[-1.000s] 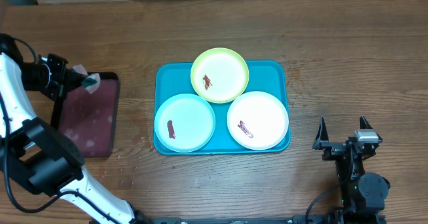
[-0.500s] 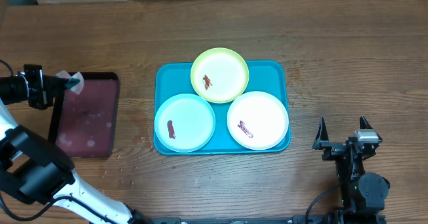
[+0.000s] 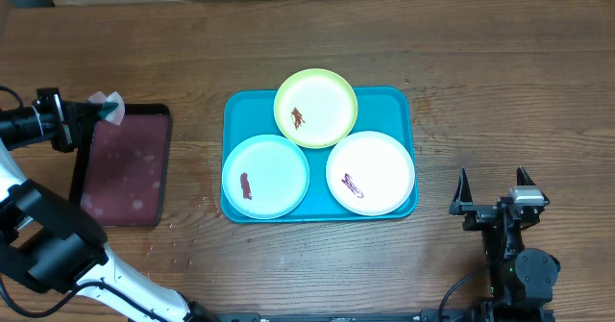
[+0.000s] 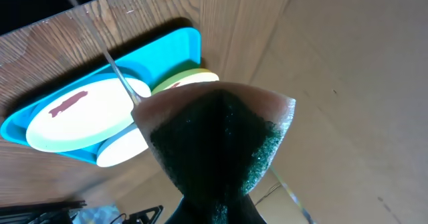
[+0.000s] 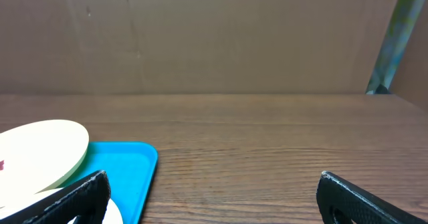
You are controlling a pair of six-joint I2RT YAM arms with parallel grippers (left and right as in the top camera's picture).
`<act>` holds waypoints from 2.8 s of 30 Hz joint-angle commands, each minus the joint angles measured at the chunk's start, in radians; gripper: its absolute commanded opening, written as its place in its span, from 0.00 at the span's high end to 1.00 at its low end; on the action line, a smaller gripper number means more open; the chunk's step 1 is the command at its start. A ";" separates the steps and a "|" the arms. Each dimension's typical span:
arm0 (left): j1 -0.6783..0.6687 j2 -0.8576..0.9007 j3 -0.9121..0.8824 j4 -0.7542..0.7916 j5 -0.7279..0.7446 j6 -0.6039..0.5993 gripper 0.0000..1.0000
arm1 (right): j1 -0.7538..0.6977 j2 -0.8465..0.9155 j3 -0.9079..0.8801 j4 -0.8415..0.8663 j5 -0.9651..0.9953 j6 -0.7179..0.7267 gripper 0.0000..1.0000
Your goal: Clean dirty plates on tray and stack at the side
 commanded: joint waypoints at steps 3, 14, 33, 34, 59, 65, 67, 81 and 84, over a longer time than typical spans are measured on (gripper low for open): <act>0.006 -0.028 0.017 0.015 0.042 -0.009 0.96 | 0.006 -0.002 -0.010 0.007 0.006 -0.003 0.00; 0.072 -0.028 0.017 0.024 0.041 -0.004 0.96 | 0.006 -0.002 -0.010 0.007 0.006 -0.003 0.00; 0.080 -0.028 0.017 0.021 0.040 0.029 0.96 | 0.006 -0.002 -0.010 0.007 0.006 -0.003 0.00; 0.080 -0.028 0.017 0.021 0.040 0.030 0.96 | 0.006 -0.002 -0.010 0.007 0.006 -0.003 0.00; 0.083 -0.028 0.017 0.016 0.034 0.041 0.96 | 0.006 -0.002 -0.010 0.007 0.006 -0.003 0.00; 0.083 -0.028 0.017 0.016 -0.077 0.045 0.96 | 0.006 -0.002 -0.010 0.007 0.006 -0.003 0.00; 0.083 -0.028 0.017 0.016 -0.130 0.045 0.96 | 0.006 -0.002 -0.010 0.007 0.006 -0.003 0.00; 0.068 -0.028 0.013 -0.032 0.000 0.242 0.96 | 0.006 -0.002 -0.010 0.007 0.006 -0.003 0.00; 0.070 -0.028 0.013 -0.027 0.029 0.243 0.96 | 0.006 -0.002 -0.010 0.007 0.006 -0.003 0.00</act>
